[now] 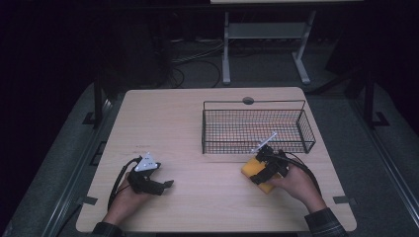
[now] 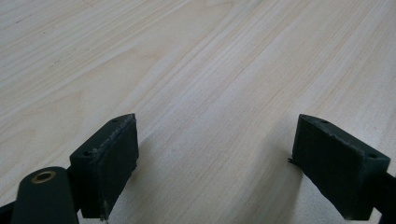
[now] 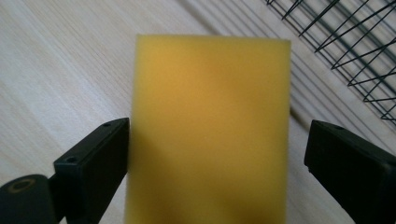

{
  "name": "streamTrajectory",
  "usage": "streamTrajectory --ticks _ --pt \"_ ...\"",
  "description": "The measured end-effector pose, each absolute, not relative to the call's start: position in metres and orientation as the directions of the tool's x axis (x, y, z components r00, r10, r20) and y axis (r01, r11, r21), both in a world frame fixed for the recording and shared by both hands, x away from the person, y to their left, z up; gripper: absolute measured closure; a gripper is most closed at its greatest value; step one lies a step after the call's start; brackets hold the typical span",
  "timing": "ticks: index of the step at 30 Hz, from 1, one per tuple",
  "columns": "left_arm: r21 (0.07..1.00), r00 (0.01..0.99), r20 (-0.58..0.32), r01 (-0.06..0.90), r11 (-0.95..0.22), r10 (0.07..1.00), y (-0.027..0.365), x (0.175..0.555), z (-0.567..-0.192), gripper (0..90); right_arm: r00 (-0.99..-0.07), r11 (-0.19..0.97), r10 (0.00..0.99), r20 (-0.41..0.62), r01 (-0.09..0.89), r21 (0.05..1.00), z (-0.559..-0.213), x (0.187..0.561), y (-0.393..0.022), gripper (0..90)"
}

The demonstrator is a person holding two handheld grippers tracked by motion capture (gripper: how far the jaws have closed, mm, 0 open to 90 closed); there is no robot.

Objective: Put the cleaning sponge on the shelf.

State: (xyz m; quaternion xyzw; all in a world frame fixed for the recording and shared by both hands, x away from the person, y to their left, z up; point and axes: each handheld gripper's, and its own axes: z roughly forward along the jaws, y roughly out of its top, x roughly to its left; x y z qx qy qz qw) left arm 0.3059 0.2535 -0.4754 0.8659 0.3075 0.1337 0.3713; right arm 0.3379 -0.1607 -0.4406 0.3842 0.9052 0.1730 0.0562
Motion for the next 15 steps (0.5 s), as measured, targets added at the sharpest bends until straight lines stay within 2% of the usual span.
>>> streamTrajectory --ticks 8,10,15 --pt "0.725 0.775 0.004 0.433 -0.535 0.632 0.2535 0.3059 -0.4754 13.8 -0.704 0.651 0.709 0.044 0.678 0.341 -0.4472 0.3390 -0.1594 7.4" --pt "0.725 0.775 0.003 0.433 -0.535 0.632 0.2535 0.3059 -0.4754 13.8 -0.701 0.651 0.712 0.039 0.680 0.339 -0.4477 0.3391 -0.1594 12.2" --pt "0.725 0.775 0.003 0.433 -0.535 0.632 0.2535 0.3059 -0.4754 13.8 -0.703 0.652 0.710 0.042 0.679 0.337 -0.4482 0.3391 -0.1599 14.0"
